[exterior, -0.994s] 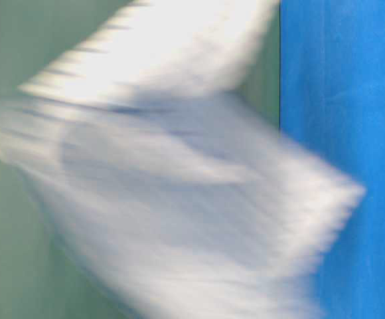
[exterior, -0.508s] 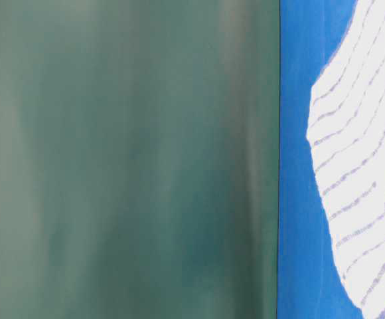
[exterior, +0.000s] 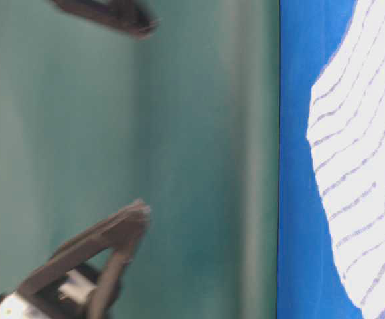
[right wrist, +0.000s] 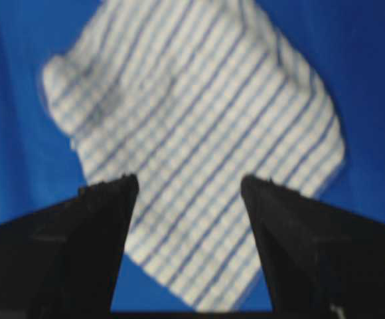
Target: Lift the towel with both arms.
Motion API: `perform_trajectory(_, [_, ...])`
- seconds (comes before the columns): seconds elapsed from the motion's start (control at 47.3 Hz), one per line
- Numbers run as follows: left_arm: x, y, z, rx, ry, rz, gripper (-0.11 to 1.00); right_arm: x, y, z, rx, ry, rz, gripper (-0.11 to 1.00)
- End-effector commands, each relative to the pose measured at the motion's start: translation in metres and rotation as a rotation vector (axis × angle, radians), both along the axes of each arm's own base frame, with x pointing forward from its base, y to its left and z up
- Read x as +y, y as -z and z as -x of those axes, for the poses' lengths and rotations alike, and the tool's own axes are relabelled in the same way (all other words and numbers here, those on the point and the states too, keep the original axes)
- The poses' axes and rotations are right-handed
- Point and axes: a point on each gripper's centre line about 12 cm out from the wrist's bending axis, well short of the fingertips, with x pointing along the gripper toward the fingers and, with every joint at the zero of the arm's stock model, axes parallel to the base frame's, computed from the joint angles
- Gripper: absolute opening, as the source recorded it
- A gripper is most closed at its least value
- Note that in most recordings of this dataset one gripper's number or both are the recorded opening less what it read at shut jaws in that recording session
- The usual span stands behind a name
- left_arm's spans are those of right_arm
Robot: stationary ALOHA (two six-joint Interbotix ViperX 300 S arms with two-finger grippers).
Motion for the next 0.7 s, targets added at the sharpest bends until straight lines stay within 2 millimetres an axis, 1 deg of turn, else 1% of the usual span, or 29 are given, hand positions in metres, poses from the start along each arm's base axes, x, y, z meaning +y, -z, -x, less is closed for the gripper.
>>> perform_trajectory(0.0, [-0.006,0.013,-0.012,-0.006,0.009,0.011,0.91,0.002,0.016,0.002,0.007,-0.01,-0.011,0.65])
perform_trajectory(0.212, [-0.011,0.065,-0.033,0.073,0.009,0.026,0.91,0.006,0.064,0.004,0.055,-0.031,-0.035,0.65])
perform_trajectory(0.296, [-0.011,0.09,-0.04,0.111,0.008,0.026,0.91,0.008,0.081,0.002,0.07,-0.043,-0.042,0.65])
perform_trajectory(0.381, [-0.015,0.108,-0.045,0.128,0.015,0.024,0.91,0.01,0.096,0.0,0.083,-0.058,-0.048,0.65])
perform_trajectory(0.55, [-0.023,0.13,-0.049,0.148,0.035,0.021,0.91,0.013,0.127,-0.004,0.107,-0.083,-0.067,0.65])
perform_trajectory(0.677, [-0.024,0.142,-0.048,0.168,0.035,0.021,0.91,0.016,0.146,-0.008,0.116,-0.099,-0.084,0.65])
